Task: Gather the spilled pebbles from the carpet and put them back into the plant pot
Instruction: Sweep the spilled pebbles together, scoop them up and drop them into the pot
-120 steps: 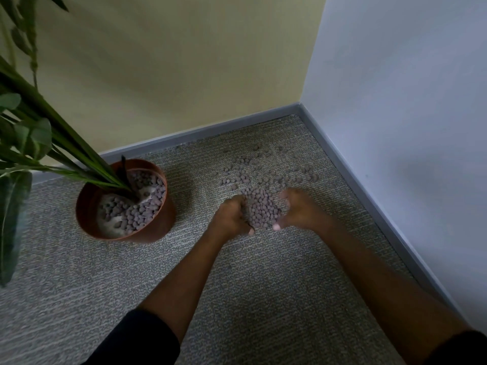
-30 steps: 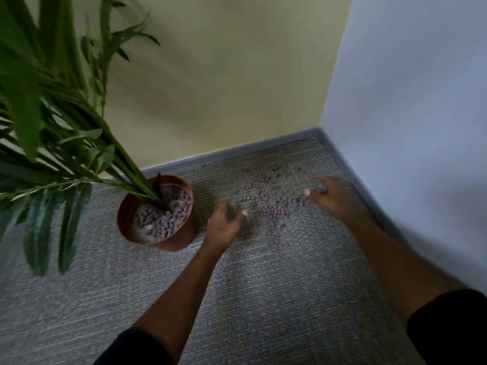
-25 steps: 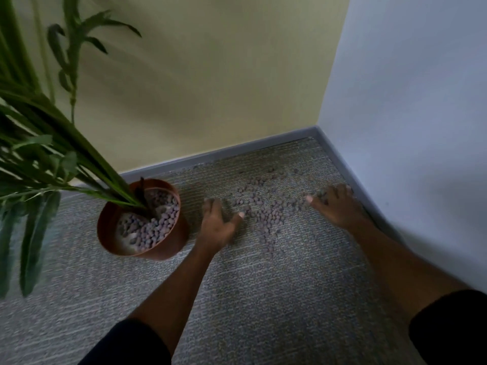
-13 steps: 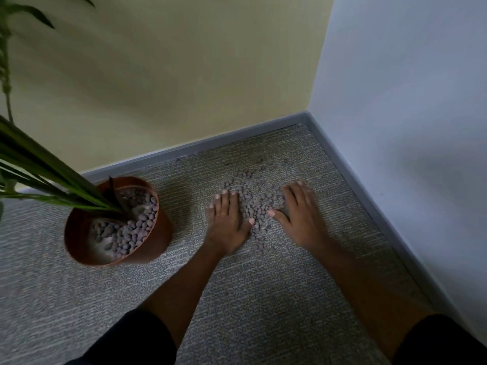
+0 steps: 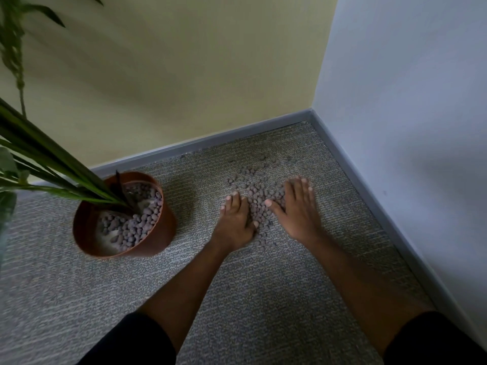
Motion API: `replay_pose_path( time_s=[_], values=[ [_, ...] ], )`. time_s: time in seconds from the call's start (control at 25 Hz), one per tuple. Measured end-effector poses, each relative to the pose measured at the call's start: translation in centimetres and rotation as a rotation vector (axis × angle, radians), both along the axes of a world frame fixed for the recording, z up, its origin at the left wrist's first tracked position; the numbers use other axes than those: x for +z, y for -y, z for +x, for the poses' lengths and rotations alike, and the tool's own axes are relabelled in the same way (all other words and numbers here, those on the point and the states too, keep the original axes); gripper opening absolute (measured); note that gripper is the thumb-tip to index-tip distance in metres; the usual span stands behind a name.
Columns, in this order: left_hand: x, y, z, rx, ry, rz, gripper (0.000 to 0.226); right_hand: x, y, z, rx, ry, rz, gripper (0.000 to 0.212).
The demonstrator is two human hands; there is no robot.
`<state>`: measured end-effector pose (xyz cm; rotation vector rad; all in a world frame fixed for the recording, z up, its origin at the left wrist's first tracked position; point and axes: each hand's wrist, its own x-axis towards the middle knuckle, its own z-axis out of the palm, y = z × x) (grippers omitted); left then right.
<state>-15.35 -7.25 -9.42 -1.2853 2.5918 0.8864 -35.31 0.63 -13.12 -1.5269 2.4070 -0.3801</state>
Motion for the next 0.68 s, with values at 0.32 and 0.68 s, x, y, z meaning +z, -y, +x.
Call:
replay_pose_path(
  time_s=[0.32,0.68],
  values=[
    [2.1,-0.3,0.5,0.068,-0.27,0.025,0.066,2.7,-0.6,4.8,0.031,0.38,-0.248,0.069],
    [2.2,0.5,0.1,0.097,-0.017,0.021,0.074,5.7,-0.1,0.1,-0.004,0.411,0.22,0.102]
  ],
)
